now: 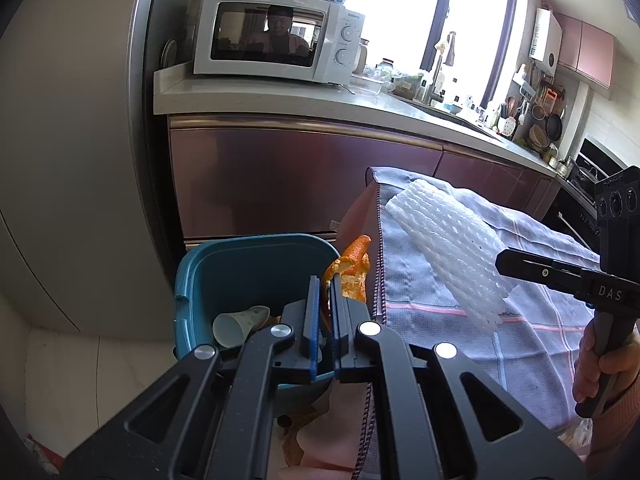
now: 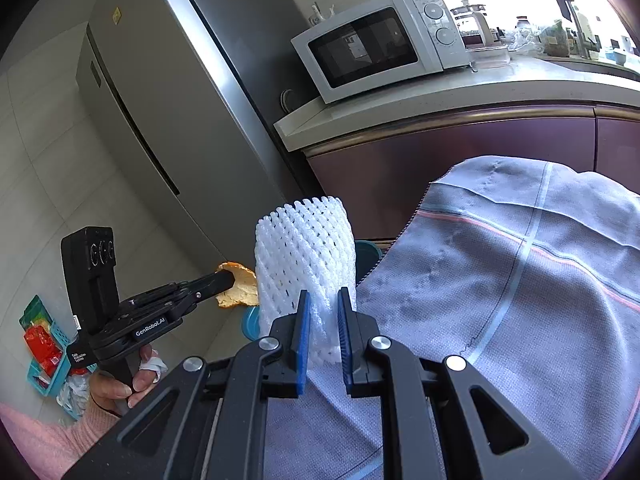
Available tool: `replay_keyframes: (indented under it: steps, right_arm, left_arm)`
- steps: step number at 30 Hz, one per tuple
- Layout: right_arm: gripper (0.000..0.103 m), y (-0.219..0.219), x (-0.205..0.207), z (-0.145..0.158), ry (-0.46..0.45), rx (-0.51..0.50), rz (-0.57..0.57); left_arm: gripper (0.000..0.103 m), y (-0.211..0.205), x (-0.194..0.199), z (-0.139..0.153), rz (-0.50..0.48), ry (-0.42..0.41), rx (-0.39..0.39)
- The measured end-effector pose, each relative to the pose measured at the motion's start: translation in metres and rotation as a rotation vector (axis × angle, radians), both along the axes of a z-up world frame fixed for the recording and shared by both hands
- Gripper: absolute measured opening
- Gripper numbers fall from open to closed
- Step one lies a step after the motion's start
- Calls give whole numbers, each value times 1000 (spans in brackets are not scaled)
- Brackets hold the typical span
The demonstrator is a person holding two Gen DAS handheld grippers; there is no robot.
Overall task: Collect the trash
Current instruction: 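Carry the peel and foam net over to the teal bin, then lower the peel and foam net into the teal bin and open both tools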
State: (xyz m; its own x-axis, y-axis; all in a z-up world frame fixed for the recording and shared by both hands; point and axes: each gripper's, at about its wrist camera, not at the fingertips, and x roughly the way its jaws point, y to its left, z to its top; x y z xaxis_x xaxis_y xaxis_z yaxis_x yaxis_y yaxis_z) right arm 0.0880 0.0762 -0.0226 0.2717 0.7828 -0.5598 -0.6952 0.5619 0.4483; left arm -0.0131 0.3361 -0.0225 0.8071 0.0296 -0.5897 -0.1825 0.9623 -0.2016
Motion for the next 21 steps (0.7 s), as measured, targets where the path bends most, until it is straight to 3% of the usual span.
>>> replay_keyframes:
  steps: [21]
  right_arm:
    - [12,39,11,-11,19,-41,49]
  left_arm:
    - [5,9,1,-7,42,24,-3]
